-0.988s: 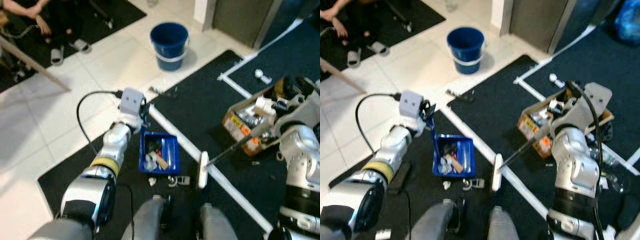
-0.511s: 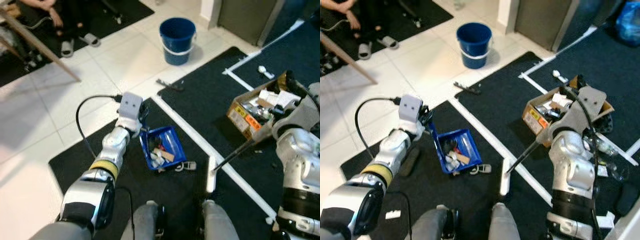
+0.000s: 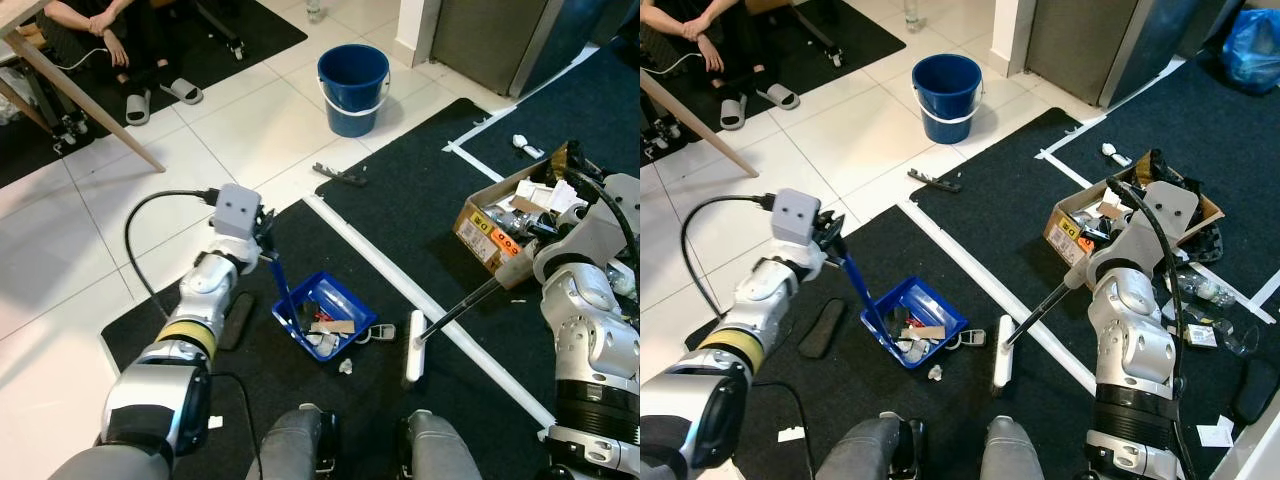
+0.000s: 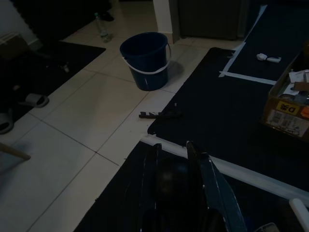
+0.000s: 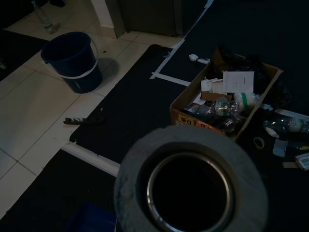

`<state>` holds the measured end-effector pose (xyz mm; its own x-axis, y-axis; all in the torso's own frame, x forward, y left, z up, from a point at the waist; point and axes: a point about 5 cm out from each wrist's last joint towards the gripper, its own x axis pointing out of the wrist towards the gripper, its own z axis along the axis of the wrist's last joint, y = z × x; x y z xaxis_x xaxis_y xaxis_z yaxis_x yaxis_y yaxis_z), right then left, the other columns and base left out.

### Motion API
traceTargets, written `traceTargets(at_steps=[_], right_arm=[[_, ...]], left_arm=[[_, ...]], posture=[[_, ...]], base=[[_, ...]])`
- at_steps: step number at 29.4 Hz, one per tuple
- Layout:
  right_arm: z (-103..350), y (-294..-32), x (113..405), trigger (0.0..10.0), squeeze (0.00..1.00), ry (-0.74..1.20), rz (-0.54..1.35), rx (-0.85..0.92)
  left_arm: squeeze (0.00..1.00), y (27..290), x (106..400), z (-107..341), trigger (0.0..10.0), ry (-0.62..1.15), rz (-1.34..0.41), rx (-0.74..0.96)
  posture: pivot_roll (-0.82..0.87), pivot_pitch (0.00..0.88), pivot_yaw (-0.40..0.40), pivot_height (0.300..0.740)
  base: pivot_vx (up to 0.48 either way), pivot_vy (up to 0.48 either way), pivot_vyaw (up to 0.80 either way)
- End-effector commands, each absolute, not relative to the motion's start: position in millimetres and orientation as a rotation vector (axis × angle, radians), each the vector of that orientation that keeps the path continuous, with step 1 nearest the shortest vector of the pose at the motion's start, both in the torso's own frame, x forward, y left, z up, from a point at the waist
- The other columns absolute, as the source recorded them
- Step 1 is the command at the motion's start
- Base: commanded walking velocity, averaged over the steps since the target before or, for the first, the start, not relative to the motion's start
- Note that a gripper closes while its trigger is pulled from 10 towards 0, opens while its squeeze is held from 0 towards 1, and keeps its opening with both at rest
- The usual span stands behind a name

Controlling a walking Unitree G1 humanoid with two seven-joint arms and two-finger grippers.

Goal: Sweep floor

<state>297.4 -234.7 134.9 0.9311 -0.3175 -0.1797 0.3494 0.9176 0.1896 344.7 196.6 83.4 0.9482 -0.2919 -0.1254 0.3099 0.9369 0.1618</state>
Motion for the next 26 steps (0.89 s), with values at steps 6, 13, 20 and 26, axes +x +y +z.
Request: traceTargets(at_steps=[6,13,20,26], right_arm=[[134.2,-233.6,299.2,10.0,0.00,0.113,-0.348,0.253],[131.4,-230.5,302.1,10.0,0.00,0.114,-0.337,0.243],[133.1,-229.3,305.6,10.0,0.00,0.102,-0.333,0.243],[131.3,-230.1,304.6,10.0,0.00,0.102,-0.339,0.244]], left_arm=[[0.00,226.2,353.8,121.4,10.0,-0.006,-0.324,0.242],[0.00,237.1,359.5,154.4,10.0,-0.109,-0.355,0.282],[0.00,235.4,360.8,179.9,10.0,-0.162,-0.488,0.308],[0.00,225.9,356.5,177.5,10.0,-0.151,-0.603,0.284]], posture=[[0.01,0.127,0.035,0.740],[0.02,0.094,0.030,0.740],[0.03,0.099,0.030,0.740],[0.03,0.107,0.032,0.740]], base=[[0.000,0.000,0.00],[0.000,0.000,0.00],[0.000,0.000,0.00],[0.000,0.000,0.00]])
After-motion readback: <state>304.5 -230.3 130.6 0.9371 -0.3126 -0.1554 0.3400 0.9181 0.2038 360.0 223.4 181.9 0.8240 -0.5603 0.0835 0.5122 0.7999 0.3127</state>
